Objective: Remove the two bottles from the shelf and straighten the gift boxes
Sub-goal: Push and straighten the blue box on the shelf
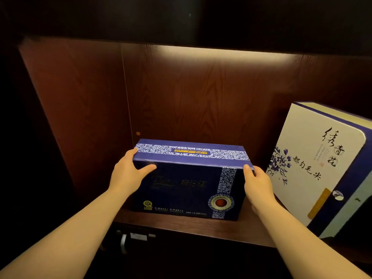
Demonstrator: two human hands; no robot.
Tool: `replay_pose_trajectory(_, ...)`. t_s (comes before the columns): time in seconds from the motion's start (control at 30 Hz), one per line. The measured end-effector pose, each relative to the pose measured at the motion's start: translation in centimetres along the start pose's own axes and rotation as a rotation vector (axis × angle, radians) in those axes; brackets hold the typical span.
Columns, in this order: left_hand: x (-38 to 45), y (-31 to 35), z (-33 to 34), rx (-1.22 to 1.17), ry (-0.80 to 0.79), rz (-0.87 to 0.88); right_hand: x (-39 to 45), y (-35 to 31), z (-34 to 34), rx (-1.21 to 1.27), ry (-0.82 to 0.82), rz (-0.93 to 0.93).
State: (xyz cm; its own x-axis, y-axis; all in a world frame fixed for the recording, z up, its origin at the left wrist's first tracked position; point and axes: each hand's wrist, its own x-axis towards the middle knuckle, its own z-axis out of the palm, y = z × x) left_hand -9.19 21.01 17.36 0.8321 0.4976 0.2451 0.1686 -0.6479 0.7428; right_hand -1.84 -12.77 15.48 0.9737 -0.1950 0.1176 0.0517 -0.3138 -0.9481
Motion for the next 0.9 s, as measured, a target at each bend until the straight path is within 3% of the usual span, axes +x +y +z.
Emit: replay_pose_trajectory(0.9, -3.6, -0.2, -1.7, -0.032, -0.024, 0.025, -4.5, 0.9, -1.7, 0.003, 0.055, 0.001)
